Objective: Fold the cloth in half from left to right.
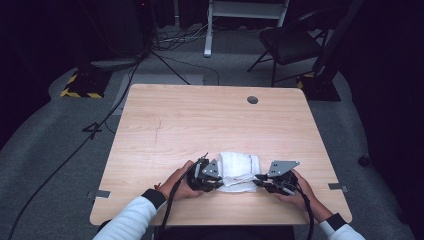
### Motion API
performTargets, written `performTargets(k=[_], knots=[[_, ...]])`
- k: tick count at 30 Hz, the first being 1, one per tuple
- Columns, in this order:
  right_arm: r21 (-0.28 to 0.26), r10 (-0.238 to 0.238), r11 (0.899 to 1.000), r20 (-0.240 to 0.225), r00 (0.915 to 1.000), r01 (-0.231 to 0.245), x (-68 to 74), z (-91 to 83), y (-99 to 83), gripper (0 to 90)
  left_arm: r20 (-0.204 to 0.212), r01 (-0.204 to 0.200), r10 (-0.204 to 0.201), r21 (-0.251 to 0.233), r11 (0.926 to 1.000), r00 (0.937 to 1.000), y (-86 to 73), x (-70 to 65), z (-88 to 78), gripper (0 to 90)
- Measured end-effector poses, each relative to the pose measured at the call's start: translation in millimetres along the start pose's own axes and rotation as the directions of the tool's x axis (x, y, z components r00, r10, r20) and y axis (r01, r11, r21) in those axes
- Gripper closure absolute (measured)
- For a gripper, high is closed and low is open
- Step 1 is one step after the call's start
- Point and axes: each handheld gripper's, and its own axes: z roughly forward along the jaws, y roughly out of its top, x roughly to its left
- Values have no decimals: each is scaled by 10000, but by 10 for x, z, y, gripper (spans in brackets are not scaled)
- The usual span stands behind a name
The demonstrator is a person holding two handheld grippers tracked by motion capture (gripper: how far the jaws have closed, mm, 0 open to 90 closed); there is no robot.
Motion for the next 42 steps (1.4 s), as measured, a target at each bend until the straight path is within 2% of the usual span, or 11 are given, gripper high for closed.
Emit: performTargets(k=[5, 8, 11, 14, 19, 23, 26, 28, 33, 38, 42], knots=[[32, -50, 10000, 62, 10000, 50, 28, -47, -2, 722, 0, 79, -79, -93, 9999, 10000, -27, -28, -58, 690], [-318, 6, 9995, 209, 9998, 1, 36, -144, 41, 678, -202, 19, -24, -283, 9996, 9998, -27, -62, -131, 663], [-641, -3, 9979, 455, 9990, 32, 29, -226, 85, 610, -442, -56, 25, -698, 9975, 9990, -11, -74, -228, 630], [-940, 148, 9955, 705, 9974, -81, 4, -306, 126, 556, -681, 3, -90, -1273, 9919, 9976, 23, -56, -304, 599], [-871, 456, 9955, 1085, 9930, -362, -71, -262, 176, 477, -981, 153, -297, -1444, 9894, 9947, 180, 29, -229, 538], [-491, 393, 9982, 1195, 9921, -336, -80, -132, 215, 431, -1104, 314, -434, -1077, 9937, 9929, 277, 81, -72, 470], [-171, 324, 9994, 1219, 9920, -305, -60, -54, 198, 395, -1008, 462, -534, -728, 9963, 9935, 297, 117, 46, 392], [10, 309, 9995, 1097, 9935, -312, -50, -26, 168, 379, -1003, 526, -566, -428, 9977, 9933, 288, 127, 120, 381], [409, 215, 9988, 909, 9956, -253, -27, 16, 95, 362, -908, 695, -730, -415, 9967, 9932, 227, 112, 164, 363], [338, 651, 9971, 846, 9943, -681, -32, 60, 29, 341, -1004, 815, -851, -394, 9959, 9913, 164, 62, 171, 360], [408, 1018, 9936, 818, 9914, -1054, -21, 64, 25, 352, -718, 1163, -1193, -442, 9922, 9903, 145, 94, 174, 360]])
